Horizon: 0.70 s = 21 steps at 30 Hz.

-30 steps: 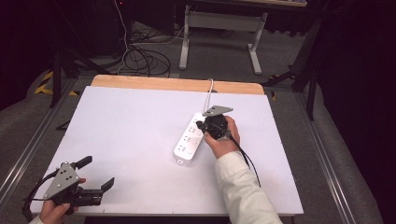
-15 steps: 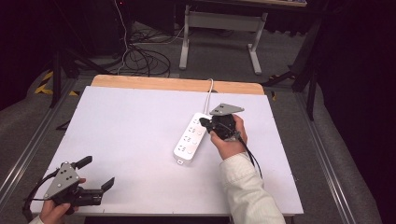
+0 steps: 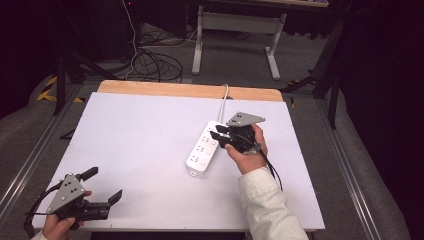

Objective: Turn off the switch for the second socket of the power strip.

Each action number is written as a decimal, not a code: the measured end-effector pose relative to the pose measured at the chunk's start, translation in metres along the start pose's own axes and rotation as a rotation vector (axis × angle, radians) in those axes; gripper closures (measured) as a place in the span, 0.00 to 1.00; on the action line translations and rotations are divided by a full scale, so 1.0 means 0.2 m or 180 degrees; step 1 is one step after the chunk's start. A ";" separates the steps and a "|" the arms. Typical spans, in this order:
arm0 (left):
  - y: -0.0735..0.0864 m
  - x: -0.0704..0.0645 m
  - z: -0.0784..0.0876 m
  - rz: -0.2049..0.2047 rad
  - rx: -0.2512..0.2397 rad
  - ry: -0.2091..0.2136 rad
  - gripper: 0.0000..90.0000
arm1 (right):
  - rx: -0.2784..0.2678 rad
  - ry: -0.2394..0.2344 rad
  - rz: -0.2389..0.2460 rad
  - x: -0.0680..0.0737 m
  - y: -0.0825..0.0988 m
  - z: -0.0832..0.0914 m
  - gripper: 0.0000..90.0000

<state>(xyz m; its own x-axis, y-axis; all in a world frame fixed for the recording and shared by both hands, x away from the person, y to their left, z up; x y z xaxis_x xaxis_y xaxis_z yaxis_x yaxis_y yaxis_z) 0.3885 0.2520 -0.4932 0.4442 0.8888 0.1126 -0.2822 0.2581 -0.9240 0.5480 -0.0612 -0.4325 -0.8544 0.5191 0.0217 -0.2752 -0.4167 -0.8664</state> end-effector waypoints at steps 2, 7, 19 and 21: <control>0.00 0.00 0.00 -0.0003 -0.0008 0.0001 0.00 | -0.0040 -0.0003 0.0041 0.01 -0.01 0.02 0.59; 0.00 0.00 0.00 0.0021 -0.0015 0.0005 0.00 | -0.0149 -0.0104 0.0029 0.05 -0.03 0.10 0.53; 0.00 0.00 0.00 0.0023 -0.0009 -0.0010 0.00 | -0.0211 -0.0228 -0.0045 0.08 0.07 0.30 0.30; 0.00 0.00 0.00 0.0022 -0.0007 -0.0010 0.00 | -0.0190 -0.0271 -0.0054 0.08 0.10 0.32 0.25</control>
<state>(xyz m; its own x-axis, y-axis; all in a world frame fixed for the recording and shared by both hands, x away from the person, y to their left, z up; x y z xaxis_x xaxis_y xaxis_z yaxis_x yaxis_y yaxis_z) 0.3888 0.2517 -0.4928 0.4397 0.8917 0.1072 -0.2835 0.2511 -0.9255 0.4997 -0.1088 -0.4163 -0.8849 0.4594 0.0766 -0.2653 -0.3620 -0.8936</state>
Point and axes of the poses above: each handheld gripper's, and its own axes: z roughly backward along the jaws, y roughly out of its underside, x roughly to its left, the point moved 9 cm from there along -z, roughly forward along the jaws, and after that the axes turned 10 degrees about -y, right-handed, at the moved point
